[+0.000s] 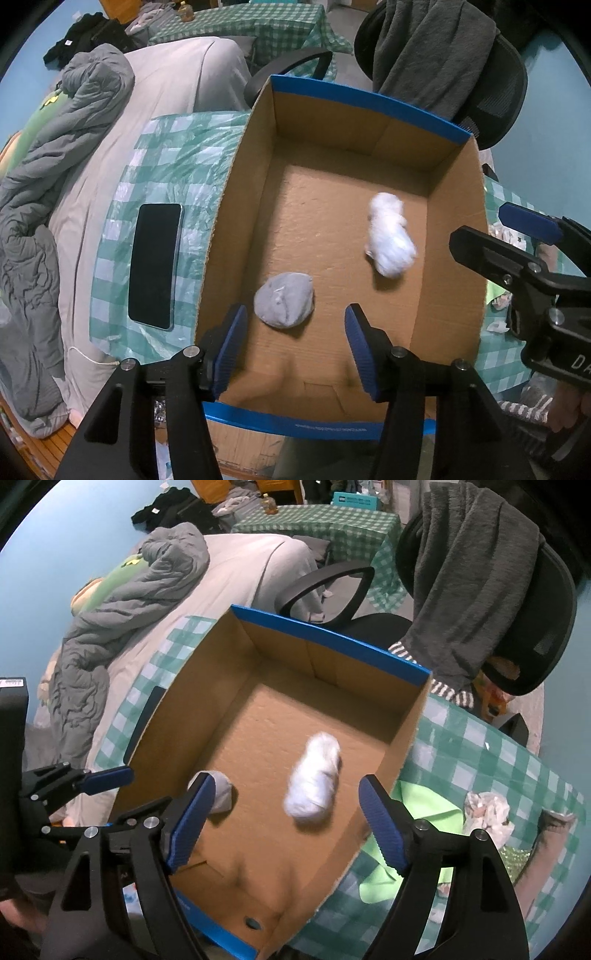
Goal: Organize soft objects
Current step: 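Open both tools to drop the diaper bundle and sock ball into the box, then move both tools back from the box toward the grey fleece mitt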
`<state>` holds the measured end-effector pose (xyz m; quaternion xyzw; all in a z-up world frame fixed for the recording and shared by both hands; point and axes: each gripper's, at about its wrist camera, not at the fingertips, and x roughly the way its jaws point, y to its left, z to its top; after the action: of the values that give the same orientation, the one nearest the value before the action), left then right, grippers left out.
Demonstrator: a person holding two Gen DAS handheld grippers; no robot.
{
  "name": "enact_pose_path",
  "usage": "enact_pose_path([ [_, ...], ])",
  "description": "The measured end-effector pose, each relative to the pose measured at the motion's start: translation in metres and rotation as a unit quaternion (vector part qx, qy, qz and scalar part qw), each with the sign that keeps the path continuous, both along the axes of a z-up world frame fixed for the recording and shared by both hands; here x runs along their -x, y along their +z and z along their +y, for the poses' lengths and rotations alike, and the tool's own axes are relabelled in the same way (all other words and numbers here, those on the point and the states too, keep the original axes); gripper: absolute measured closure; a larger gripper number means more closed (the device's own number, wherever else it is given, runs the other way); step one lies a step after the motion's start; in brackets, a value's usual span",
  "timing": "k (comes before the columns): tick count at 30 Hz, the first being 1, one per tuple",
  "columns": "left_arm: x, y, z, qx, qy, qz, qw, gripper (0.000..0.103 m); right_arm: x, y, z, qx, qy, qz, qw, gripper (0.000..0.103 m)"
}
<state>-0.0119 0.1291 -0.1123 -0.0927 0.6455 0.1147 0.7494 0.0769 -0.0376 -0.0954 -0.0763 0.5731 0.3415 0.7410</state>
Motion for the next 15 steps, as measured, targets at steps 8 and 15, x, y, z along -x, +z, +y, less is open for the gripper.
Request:
enact_pose_path([
  [8, -0.001, 0.013, -0.019, 0.000, -0.011, -0.006, 0.9999, 0.046, 0.001, 0.009, -0.022, -0.004, -0.015, -0.002, 1.000, 0.020],
  [15, -0.004, 0.023, -0.039, 0.000, -0.024, -0.012, 0.9996, 0.043, 0.003, 0.013, -0.047, -0.003, -0.035, 0.000, 0.999, 0.020],
])
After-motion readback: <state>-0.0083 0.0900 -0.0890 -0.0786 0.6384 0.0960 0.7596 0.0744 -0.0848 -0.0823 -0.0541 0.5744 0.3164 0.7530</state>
